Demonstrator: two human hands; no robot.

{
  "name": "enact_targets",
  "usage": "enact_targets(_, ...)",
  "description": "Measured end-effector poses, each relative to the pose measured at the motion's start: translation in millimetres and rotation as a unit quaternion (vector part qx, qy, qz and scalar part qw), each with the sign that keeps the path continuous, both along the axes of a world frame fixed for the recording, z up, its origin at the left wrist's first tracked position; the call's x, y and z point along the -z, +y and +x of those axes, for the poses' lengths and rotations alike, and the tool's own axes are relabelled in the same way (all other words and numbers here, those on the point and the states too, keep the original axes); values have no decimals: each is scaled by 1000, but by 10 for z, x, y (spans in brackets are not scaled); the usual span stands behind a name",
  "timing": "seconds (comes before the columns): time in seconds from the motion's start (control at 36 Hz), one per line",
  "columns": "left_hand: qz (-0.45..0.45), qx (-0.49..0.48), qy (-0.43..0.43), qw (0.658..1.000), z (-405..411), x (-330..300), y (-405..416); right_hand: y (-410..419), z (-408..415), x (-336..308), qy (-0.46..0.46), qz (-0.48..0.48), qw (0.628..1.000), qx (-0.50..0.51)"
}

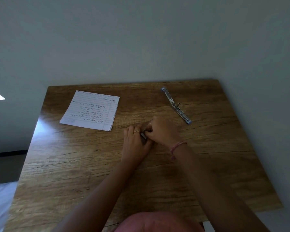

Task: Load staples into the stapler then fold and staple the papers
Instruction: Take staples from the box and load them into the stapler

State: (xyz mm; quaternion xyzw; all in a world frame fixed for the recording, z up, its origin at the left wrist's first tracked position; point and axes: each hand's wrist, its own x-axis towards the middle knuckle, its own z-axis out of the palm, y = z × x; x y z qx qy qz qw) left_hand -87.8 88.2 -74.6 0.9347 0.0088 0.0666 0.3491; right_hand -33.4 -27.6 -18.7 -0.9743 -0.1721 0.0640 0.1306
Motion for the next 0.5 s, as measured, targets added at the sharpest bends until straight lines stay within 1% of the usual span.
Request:
enact_targets(0.08,3,-1,-2,1000,4,14,7,-99,-12,14,46,116,991,40)
enact_targets(0.14,4,-2,-3,1000,6,16,7,-173,-7,20,53,197,975,83)
enact_targets(0.19,6,-5,-4,1000,7,8,2,-261,9,21,48,255,957,132)
enact_targets(0.25,1,-8,-3,1000,8,-10,-4,-357,42,25,62,303,935,176)
enact_targets(0.33,-21,8,17,1000,8,-41,34,-468,89,32,111,335,915,197)
enact_targets(0.42,-62,58,47,995,5,-50,174,-515,114,57,145,351,904,196)
enact_targets(0.5,-82,93,74,990,-13,-56,302,-527,153,57,166,361,896,198)
